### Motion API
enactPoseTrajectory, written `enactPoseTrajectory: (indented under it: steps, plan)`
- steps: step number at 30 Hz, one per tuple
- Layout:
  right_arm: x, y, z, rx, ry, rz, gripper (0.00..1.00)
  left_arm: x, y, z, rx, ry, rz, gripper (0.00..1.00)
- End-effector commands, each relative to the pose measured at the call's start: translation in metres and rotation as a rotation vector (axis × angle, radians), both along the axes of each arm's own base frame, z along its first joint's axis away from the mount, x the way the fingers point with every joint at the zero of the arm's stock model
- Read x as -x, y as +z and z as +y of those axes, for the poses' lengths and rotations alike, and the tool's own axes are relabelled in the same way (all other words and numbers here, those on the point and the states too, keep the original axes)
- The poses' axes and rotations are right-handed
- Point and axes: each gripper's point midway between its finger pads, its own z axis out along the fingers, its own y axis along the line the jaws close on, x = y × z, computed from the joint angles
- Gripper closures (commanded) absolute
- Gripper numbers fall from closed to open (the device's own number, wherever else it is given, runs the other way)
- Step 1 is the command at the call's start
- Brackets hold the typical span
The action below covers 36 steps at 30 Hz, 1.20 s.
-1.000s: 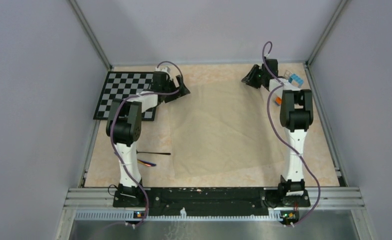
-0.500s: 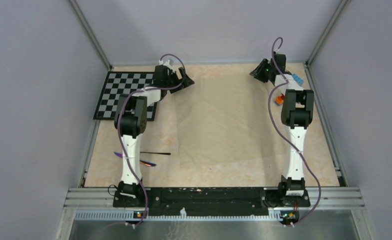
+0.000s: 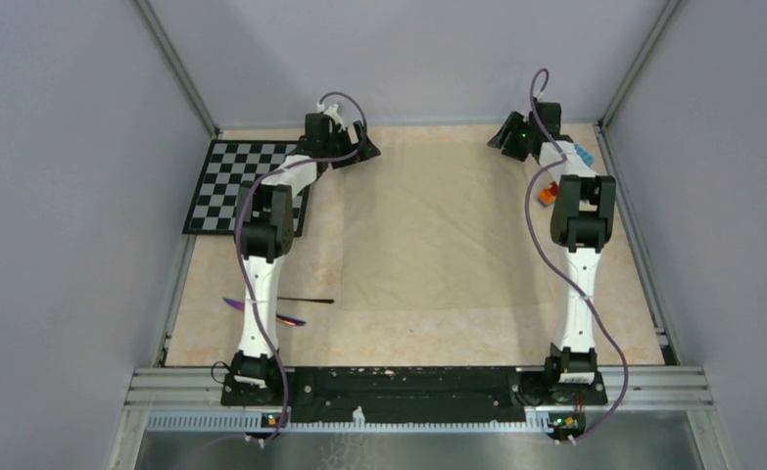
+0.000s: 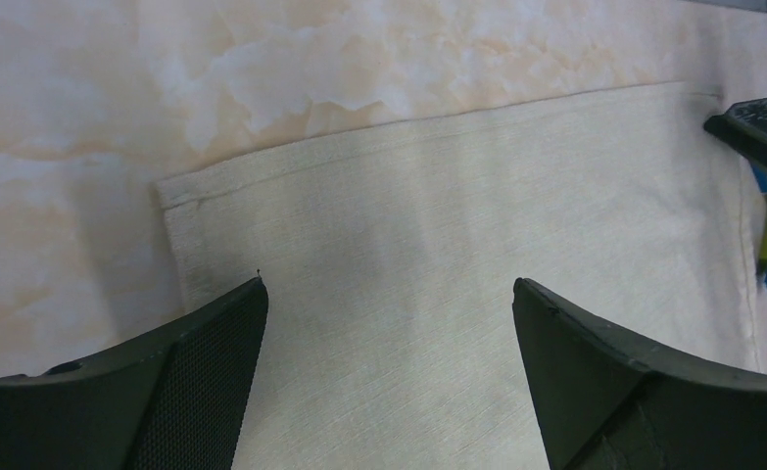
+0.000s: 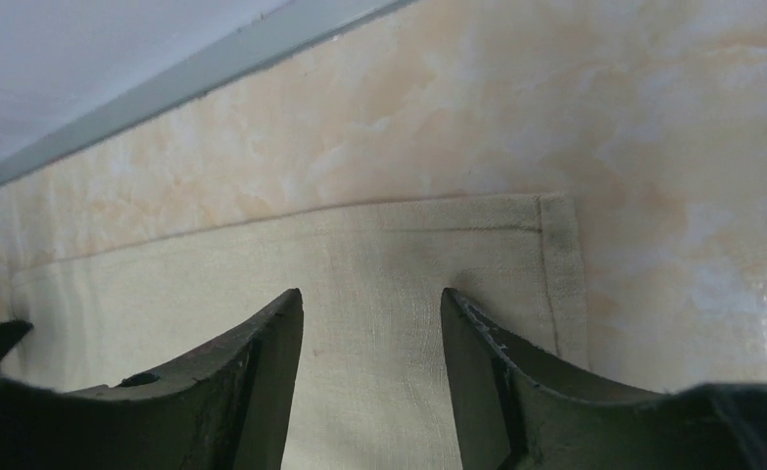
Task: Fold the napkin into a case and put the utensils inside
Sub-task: Flatten the napkin at the center of the board, then pick up the flattened napkin from the center of the board.
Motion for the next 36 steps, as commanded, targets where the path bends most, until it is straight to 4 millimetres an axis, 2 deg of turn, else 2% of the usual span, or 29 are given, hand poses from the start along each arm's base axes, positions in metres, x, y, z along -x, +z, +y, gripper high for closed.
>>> enactPoseTrajectory:
  steps: [1,4,6,7,8,9,10,11,12,15,17,20,22,24,27,29,32,36]
  plan:
    - [0.019,0.058,0.008,0.118,0.039,-0.012,0.43,0.010,0.048,0.015,-0.070,-0.044,-0.034,0.01]
    - [0.042,0.101,0.023,0.215,0.036,-0.026,0.37,0.039,0.091,0.017,-0.075,-0.055,-0.041,0.01]
    - [0.069,0.121,0.030,0.271,0.033,-0.015,0.35,0.068,0.117,0.023,-0.072,-0.034,-0.040,0.01]
    - [0.084,0.133,0.033,0.296,0.027,-0.018,0.33,0.087,0.131,0.023,-0.055,-0.038,-0.042,0.01]
    - [0.103,0.153,0.038,0.317,0.024,-0.039,0.32,0.107,0.140,0.022,-0.032,-0.053,-0.037,0.01]
    - [0.121,0.156,0.043,0.334,0.029,-0.034,0.31,0.130,0.150,0.021,-0.013,-0.068,-0.032,0.01]
    - [0.141,0.166,0.048,0.349,0.029,-0.043,0.30,0.156,0.171,0.020,0.007,-0.085,-0.056,0.01]
    - [0.161,0.166,0.054,0.356,0.039,-0.044,0.29,0.176,0.164,0.018,0.017,-0.107,-0.029,0.01]
    - [0.180,0.174,0.058,0.356,0.041,-0.059,0.28,0.205,0.181,0.018,0.034,-0.122,-0.055,0.01]
    - [0.238,0.178,0.059,0.306,0.047,-0.070,0.21,0.277,0.193,0.014,0.067,-0.176,-0.077,0.01]
    - [0.271,0.175,0.050,0.287,0.026,-0.064,0.19,0.320,0.195,0.013,0.094,-0.205,-0.084,0.01]
    - [0.313,0.161,0.033,0.258,-0.016,-0.035,0.16,0.372,0.193,0.018,0.147,-0.210,-0.087,0.01]
    - [0.335,0.140,0.012,0.257,-0.070,0.033,0.09,0.395,0.195,0.022,0.181,-0.200,-0.104,0.01]
    - [0.358,0.111,-0.017,0.253,-0.167,0.150,0.05,0.413,0.192,0.024,0.208,-0.195,-0.110,0.01]
    - [0.391,0.076,-0.068,0.266,-0.358,0.343,0.03,0.428,0.187,0.026,0.238,-0.197,-0.107,0.01]
    - [0.411,0.059,-0.087,0.268,-0.449,0.458,0.05,0.430,0.181,0.027,0.231,-0.194,-0.095,0.01]
    - [0.430,0.041,-0.097,0.283,-0.518,0.553,0.11,0.431,0.171,0.027,0.202,-0.210,-0.058,0.01]
    - [0.434,0.019,-0.090,0.244,-0.527,0.610,0.24,0.431,0.163,0.026,0.174,-0.232,-0.038,0.01]
